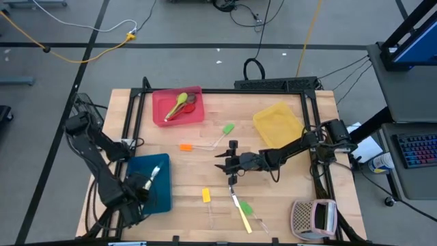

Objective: Pick & Place Kitchen Items
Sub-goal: Put the right kitchen knife into the blue bin, then put the kitchen knife into the blue bin

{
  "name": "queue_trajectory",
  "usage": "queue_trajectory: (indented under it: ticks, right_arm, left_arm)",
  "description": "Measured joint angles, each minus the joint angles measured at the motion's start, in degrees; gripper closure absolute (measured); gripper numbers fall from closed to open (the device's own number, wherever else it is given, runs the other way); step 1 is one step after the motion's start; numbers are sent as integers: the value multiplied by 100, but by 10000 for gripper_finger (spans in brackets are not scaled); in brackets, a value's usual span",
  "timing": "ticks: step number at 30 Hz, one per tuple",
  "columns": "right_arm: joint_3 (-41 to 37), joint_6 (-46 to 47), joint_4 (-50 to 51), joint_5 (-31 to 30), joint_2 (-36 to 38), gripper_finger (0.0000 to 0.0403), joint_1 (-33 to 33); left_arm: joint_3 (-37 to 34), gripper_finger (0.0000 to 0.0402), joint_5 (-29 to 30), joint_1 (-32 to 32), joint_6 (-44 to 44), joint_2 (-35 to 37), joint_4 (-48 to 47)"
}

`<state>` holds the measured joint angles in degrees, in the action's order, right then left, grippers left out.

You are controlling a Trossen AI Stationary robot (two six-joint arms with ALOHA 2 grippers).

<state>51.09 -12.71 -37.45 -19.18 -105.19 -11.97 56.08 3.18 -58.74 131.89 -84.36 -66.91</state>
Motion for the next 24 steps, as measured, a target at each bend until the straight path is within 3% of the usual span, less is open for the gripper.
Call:
queue_trajectory:
  ticks: [11, 18, 24]
  right_arm:
    - [0, 8, -2, 2, 0, 246, -2]
    - [0, 6, 0, 3, 0, 246, -2]
    - [0, 6, 0, 4, 0, 249, -2]
  left_arm:
    - [-650, 289, 52, 52, 10, 0, 942]
    - [-652, 275, 1412, 310, -1247, 0, 1841]
    - [-652, 261, 1643, 692, -2142, 0, 2018]
